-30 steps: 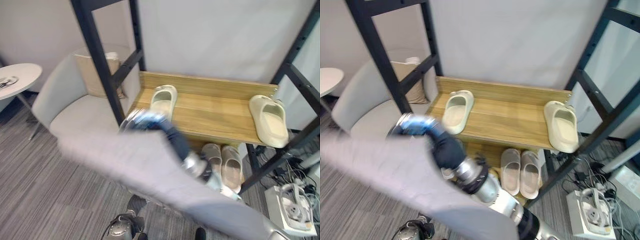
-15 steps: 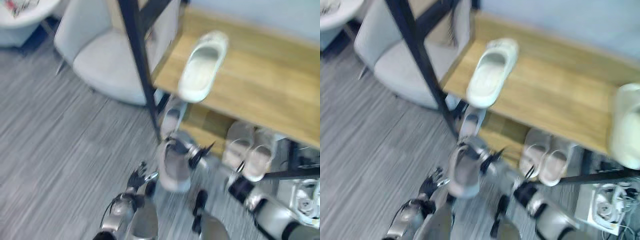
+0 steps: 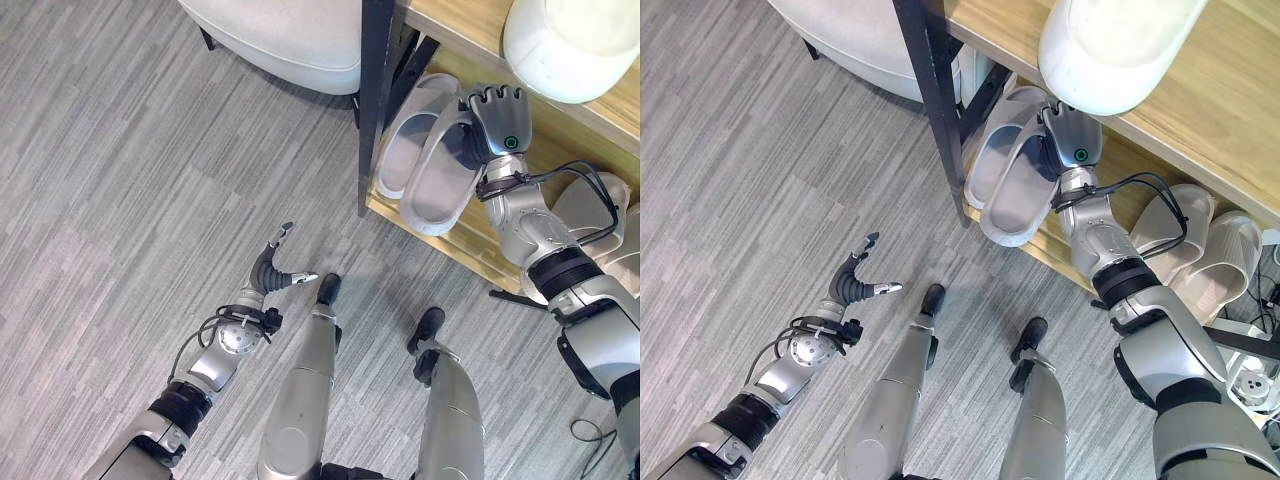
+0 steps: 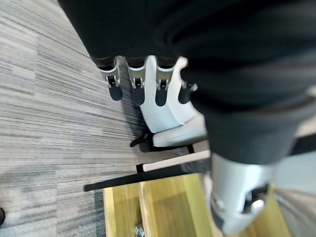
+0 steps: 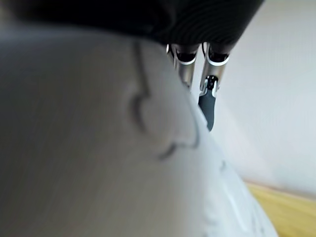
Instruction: Arrange the slippers neatly on the shoe rack.
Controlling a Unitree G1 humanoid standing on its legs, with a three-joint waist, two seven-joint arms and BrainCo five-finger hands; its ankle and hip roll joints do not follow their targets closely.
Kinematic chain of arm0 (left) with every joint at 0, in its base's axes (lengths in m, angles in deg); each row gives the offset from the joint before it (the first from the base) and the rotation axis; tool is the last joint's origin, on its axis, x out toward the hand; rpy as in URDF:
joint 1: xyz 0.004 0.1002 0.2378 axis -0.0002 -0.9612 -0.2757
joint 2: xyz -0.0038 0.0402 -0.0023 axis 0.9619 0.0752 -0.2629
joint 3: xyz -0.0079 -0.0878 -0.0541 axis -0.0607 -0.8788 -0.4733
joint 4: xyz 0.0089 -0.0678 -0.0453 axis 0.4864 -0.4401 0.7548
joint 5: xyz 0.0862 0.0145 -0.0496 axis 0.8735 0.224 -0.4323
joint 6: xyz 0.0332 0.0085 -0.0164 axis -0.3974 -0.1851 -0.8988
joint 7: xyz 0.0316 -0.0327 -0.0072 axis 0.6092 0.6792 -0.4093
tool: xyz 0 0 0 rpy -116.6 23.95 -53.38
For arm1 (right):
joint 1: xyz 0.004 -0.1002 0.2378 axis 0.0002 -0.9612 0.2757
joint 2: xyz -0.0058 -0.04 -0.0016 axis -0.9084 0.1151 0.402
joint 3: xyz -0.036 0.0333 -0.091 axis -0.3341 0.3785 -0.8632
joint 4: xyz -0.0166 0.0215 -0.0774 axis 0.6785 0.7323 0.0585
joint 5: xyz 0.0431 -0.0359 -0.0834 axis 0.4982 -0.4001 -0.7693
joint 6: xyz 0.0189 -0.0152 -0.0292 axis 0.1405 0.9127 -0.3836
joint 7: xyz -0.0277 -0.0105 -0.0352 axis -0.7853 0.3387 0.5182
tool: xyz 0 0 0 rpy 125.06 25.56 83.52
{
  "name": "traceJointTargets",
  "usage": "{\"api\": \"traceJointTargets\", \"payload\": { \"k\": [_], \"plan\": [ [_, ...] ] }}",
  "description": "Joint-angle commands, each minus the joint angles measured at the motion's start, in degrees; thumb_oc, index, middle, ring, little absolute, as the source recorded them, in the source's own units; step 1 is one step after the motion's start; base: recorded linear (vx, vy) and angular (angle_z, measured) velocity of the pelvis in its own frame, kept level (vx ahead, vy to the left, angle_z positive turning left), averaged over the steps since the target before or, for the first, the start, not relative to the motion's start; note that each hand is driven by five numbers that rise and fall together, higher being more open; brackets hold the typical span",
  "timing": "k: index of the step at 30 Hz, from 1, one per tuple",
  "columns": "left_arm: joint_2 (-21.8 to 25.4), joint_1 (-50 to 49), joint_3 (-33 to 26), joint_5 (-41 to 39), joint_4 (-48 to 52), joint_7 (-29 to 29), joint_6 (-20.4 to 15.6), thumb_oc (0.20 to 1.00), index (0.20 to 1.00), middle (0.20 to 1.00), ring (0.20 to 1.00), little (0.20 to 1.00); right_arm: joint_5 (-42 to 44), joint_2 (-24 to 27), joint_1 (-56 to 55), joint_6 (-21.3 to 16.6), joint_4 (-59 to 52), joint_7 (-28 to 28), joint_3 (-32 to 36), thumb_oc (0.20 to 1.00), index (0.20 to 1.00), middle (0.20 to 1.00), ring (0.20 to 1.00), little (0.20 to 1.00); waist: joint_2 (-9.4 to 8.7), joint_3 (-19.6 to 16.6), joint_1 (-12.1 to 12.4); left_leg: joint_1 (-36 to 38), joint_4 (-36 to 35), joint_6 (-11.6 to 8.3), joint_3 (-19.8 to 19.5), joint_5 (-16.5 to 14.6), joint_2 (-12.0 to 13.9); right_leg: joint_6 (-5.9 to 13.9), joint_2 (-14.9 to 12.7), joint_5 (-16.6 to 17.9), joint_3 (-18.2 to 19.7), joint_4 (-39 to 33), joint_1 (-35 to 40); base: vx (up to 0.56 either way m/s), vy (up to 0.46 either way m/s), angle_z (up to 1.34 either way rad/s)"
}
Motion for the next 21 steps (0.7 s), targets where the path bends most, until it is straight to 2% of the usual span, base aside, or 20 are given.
{"api": "traceJointTargets", "payload": {
  "k": [1,4,9,10,11,12,13,18,19,20,21],
  "plan": [
    [0.1,-1.3,-1.2,-1.1,1.4,1.8,-1.9,1.0,1.0,1.0,1.0,1.0,3.3,0.6,-1.5,2.1,1.1,3.0,-0.7,0.2,0.2,0.2,0.2,0.2,-1.12,-5.8,-0.5,-1.2,-1.9,0.31,-0.3,-3.7,0.8,2.87,1.3,-8.8,1.3,2.0,2.9,0.0,0.0,0.0],
    [0.9,-0.9,-2.0,-1.4,1.9,2.5,-2.0,1.0,1.0,1.0,1.0,1.0,5.1,1.8,0.1,2.6,4.6,3.0,-0.7,0.2,0.2,0.2,0.2,0.2,-1.14,-5.8,-1.2,-3.5,-1.4,0.27,-0.3,-4.0,0.6,2.71,1.5,-9.2,1.7,2.8,0.4,-0.04,0.023,-0.03],
    [3.3,2.4,-1.3,3.0,1.3,4.0,-1.1,1.0,1.0,1.0,1.0,1.0,8.0,1.6,2.2,1.9,8.0,3.9,-0.6,0.2,0.2,0.2,0.2,0.2,-0.9,-5.1,-1.8,-4.8,-0.5,0.13,-0.1,-4.2,0.7,2.45,1.7,-9.7,2.3,3.9,-1.4,-0.03,0.011,-0.03],
    [-1.2,-3.8,1.5,-7.2,0.0,-2.5,-0.1,1.0,1.0,1.0,1.0,1.0,9.8,2.2,4.2,1.6,10.0,3.0,-1.2,0.2,0.2,0.2,0.2,0.2,-0.54,-4.5,-1.5,-5.4,-0.2,0.18,0.1,-4.2,0.5,2.32,1.9,-9.7,2.4,4.3,-2.0,0.03,-0.029,-0.05],
    [-1.3,-3.9,1.4,-7.3,0.0,-2.6,-0.1,1.0,1.0,1.0,1.0,1.0,9.8,2.1,4.2,1.6,10.1,3.0,-1.4,0.2,0.2,0.2,0.2,0.2,-0.62,-4.7,-1.7,-4.8,0.2,0.04,0.1,-6.0,0.7,2.6,2.0,-11.2,2.7,4.7,-1.4,0.02,-0.058,-0.11],
    [-3.0,-6.3,4.0,-18.2,9.9,-9.3,-4.7,1.0,1.0,1.0,1.0,1.0,10.3,2.7,4.0,2.0,10.0,3.0,-2.0,0.2,0.2,0.2,0.2,0.2,-0.57,-4.1,-1.5,-4.8,0.1,-0.13,-0.2,-5.8,0.6,2.5,2.0,-11.3,2.6,5.0,-1.7,0.05,-0.051,-0.15],
    [-2.1,-5.1,4.6,-6.3,5.2,-5.9,0.6,1.0,1.0,1.0,1.0,1.0,12.4,2.1,6.3,1.8,10.3,3.7,-1.7,0.2,0.2,0.2,0.2,0.2,-0.71,-3.6,-1.7,-4.8,0.1,-0.04,0.1,-5.9,0.9,2.54,2.3,-11.3,3.1,5.0,-1.9,-0.04,-0.018,-0.1],
    [-4.1,3.1,3.6,-6.8,4.8,-3.6,0.5,1.0,1.0,1.0,1.0,1.0,14.5,-1.5,7.7,2.0,10.6,3.8,-2.1,0.2,0.2,0.2,0.2,0.2,-1.14,-3.2,-2.8,-4.6,-0.5,-0.01,0.6,-5.8,1.3,2.42,2.8,-11.1,3.5,4.3,-2.1,0.0,-0.002,-0.08],
    [-4.9,5.2,4.1,-8.2,3.6,-3.6,-0.1,1.0,1.0,1.0,1.0,1.0,15.0,-2.4,8.3,2.0,10.7,3.2,-2.3,0.376,0.376,0.376,0.376,0.376,-1.39,-3.3,-3.2,-4.4,-0.9,-0.02,0.6,-5.8,1.5,2.37,3.0,-11.1,3.7,4.0,-2.0,0.01,-0.014,-0.15],
    [-6.3,7.6,5.0,-8.8,2.6,-3.0,0.0,1.0,1.0,1.0,1.0,1.0,15.5,-3.8,8.8,2.1,11.0,2.5,-2.6,1.0,1.0,1.0,1.0,1.0,-1.76,-3.4,-3.7,-4.3,-1.1,-0.02,0.8,-5.8,1.6,2.33,3.1,-11.1,3.8,3.7,-2.1,0.01,-0.012,-0.09],
    [-7.2,9.1,5.5,-9.0,1.4,-2.5,0.1,1.0,1.0,1.0,1.0,1.0,16.1,-4.6,9.4,2.2,11.3,2.6,-2.9,1.0,1.0,1.0,1.0,1.0,-1.89,-3.3,-4.0,-4.2,-1.2,-0.01,0.8,-5.8,1.6,2.28,3.2,-11.1,3.9,3.6,-2.1,0.0,-0.026,-0.09]
  ]
}}
